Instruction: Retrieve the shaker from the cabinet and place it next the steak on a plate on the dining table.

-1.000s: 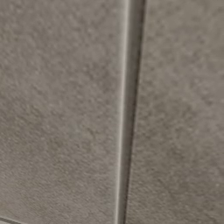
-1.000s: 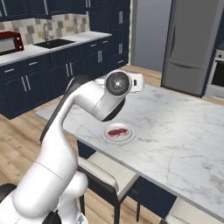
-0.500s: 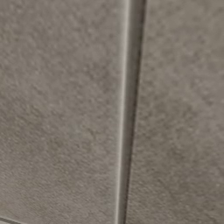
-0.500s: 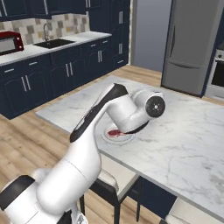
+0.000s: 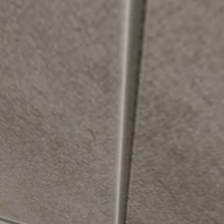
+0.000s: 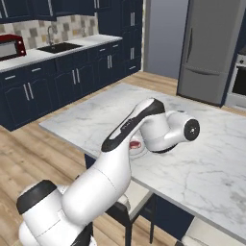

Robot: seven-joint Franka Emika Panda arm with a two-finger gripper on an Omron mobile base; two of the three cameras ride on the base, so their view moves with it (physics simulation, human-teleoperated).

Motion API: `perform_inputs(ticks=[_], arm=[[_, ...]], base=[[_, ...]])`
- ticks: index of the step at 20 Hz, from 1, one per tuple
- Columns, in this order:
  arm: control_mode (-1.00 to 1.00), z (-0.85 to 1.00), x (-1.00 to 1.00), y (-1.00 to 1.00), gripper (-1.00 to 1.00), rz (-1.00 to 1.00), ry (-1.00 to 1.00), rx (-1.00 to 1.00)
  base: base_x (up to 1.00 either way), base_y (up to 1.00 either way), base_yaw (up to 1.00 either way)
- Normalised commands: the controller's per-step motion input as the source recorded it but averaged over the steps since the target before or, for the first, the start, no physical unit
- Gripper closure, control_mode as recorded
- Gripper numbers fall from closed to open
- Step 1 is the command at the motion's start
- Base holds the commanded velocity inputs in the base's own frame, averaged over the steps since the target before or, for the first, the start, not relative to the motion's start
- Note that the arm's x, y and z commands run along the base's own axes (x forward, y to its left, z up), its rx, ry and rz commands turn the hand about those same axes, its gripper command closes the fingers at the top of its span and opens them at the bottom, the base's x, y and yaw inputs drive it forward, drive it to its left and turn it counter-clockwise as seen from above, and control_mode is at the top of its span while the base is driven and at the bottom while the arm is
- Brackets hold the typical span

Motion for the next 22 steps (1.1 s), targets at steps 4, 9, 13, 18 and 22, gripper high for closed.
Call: perform_inputs(ticks=[4,9,13,18,22], arm=[[-1.00,-0.32,0.14,0.00,1.00,0.00,0.00,-0.05],[-1.00,-0.40,0.04,0.00,1.00,-0.01,-0.01,-0.15],[-1.00,-0.38,0.09,0.01,1.00,-0.07,0.00,-0.19],[-1.00,-0.38,0.17,0.16,1.00,-0.03,0.00,-0.10],[-1.00,-0.37,0.15,0.13,1.00,0.00,0.02,-0.01]], base=[[0.00,0.00,0.00],[0.00,0.00,0.00],[0.00,0.00,0.00],[0.00,0.00,0.00],[0.00,0.00,0.00]])
